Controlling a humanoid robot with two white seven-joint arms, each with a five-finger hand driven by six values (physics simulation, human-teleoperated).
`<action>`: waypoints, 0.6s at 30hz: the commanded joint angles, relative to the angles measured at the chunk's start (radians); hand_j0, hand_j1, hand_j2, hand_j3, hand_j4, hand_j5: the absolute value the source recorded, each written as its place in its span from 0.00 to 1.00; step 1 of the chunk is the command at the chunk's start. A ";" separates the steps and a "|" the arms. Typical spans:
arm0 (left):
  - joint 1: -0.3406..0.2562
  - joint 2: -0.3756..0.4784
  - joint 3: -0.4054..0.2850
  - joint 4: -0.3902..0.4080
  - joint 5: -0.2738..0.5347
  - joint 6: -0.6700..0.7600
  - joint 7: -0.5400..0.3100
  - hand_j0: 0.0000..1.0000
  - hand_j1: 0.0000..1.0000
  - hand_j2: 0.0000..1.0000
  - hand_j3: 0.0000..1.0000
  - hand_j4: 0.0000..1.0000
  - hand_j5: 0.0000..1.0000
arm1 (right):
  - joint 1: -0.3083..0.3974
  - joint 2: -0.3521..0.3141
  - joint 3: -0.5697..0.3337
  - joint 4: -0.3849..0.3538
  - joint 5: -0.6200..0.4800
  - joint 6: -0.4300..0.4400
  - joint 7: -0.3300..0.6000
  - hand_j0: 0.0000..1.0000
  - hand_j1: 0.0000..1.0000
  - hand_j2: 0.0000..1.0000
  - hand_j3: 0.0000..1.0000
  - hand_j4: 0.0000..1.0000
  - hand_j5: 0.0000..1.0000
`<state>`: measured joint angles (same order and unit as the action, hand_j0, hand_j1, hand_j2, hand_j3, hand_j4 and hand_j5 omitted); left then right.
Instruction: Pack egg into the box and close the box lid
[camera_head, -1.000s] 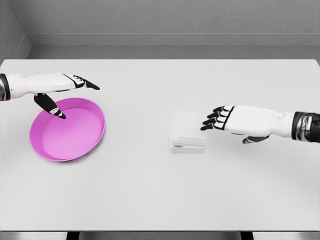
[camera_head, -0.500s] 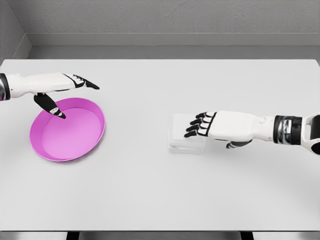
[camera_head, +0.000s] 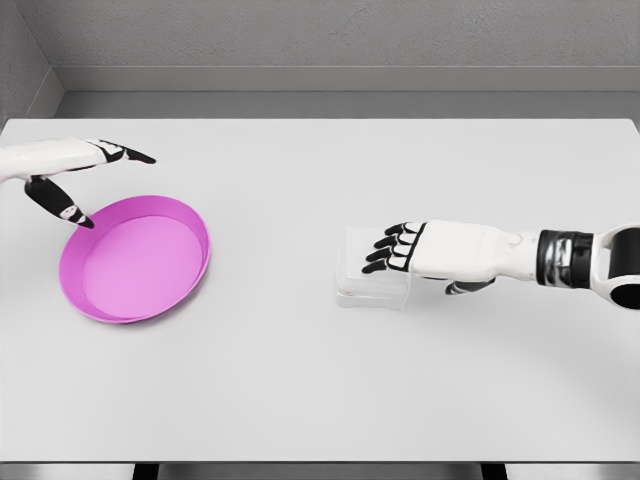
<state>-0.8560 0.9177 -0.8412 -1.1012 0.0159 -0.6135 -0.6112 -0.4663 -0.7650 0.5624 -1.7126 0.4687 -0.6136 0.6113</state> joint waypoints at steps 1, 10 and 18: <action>0.000 0.003 0.002 0.003 0.007 0.003 0.000 1.00 1.00 1.00 1.00 1.00 1.00 | 0.000 0.004 0.001 0.008 0.008 0.003 0.000 1.00 1.00 1.00 1.00 1.00 1.00; 0.002 0.001 0.002 0.001 0.007 0.003 0.000 1.00 1.00 1.00 1.00 1.00 1.00 | 0.002 0.010 0.022 0.010 0.051 0.003 0.000 1.00 1.00 1.00 1.00 1.00 1.00; 0.002 0.003 0.002 0.001 0.007 0.003 0.000 1.00 1.00 1.00 1.00 1.00 1.00 | -0.008 0.015 -0.006 0.004 0.050 0.003 0.000 1.00 1.00 1.00 1.00 1.00 1.00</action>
<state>-0.8544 0.9196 -0.8401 -1.0997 0.0164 -0.6135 -0.6112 -0.4771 -0.7507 0.5688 -1.7070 0.5219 -0.6116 0.6103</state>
